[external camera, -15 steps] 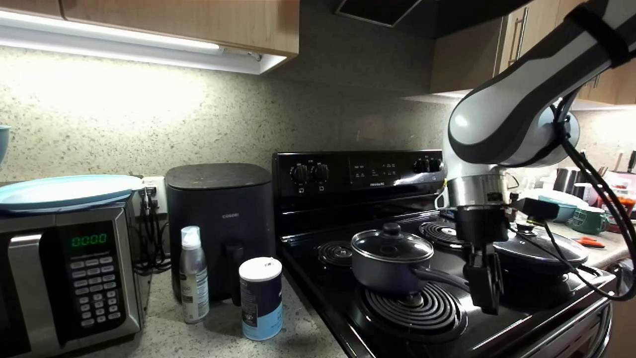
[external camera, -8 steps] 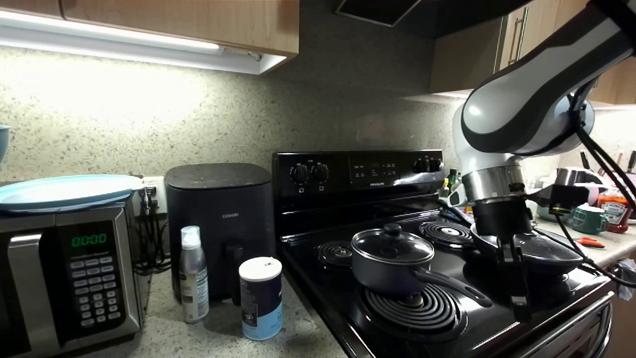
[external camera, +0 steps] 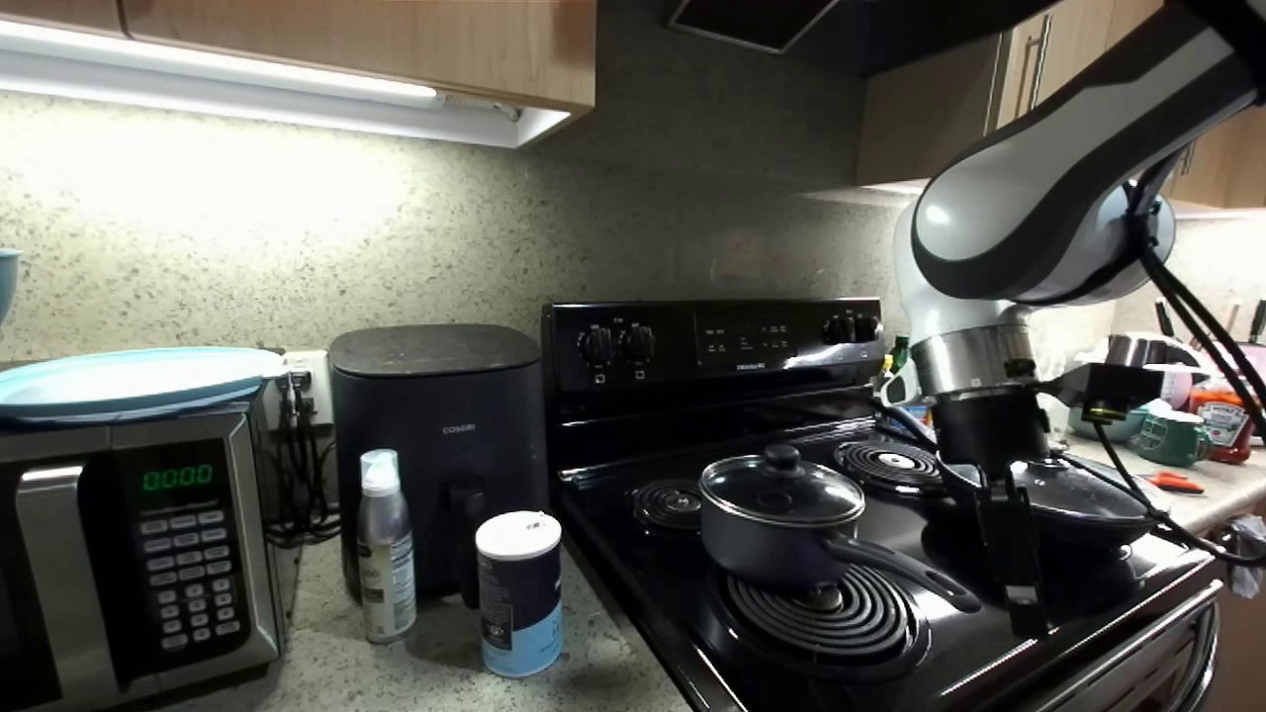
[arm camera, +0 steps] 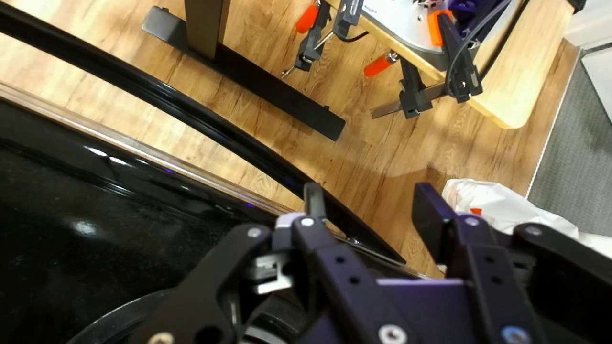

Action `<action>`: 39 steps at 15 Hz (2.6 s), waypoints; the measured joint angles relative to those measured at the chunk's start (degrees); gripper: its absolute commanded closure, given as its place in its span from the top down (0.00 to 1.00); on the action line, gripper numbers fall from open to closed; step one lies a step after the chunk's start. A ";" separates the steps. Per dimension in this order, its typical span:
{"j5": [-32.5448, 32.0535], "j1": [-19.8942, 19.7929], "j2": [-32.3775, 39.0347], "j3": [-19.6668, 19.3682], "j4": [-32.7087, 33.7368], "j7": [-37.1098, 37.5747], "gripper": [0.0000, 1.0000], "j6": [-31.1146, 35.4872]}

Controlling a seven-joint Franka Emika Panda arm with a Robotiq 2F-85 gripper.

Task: Move the pot on the front cooker

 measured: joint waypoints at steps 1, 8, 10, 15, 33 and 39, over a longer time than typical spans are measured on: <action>0.00 0.13 0.00 0.17 0.19 0.00 0.90 0.02; 0.72 0.52 0.02 0.69 0.59 0.46 1.00 3.95; 0.73 0.51 0.03 0.69 0.58 0.46 1.00 4.46; 4.57 0.52 0.40 0.69 0.10 0.46 1.00 11.83; 5.26 0.42 2.39 0.56 0.36 1.61 1.00 14.87; 5.26 0.41 3.20 0.54 0.64 1.61 0.47 14.83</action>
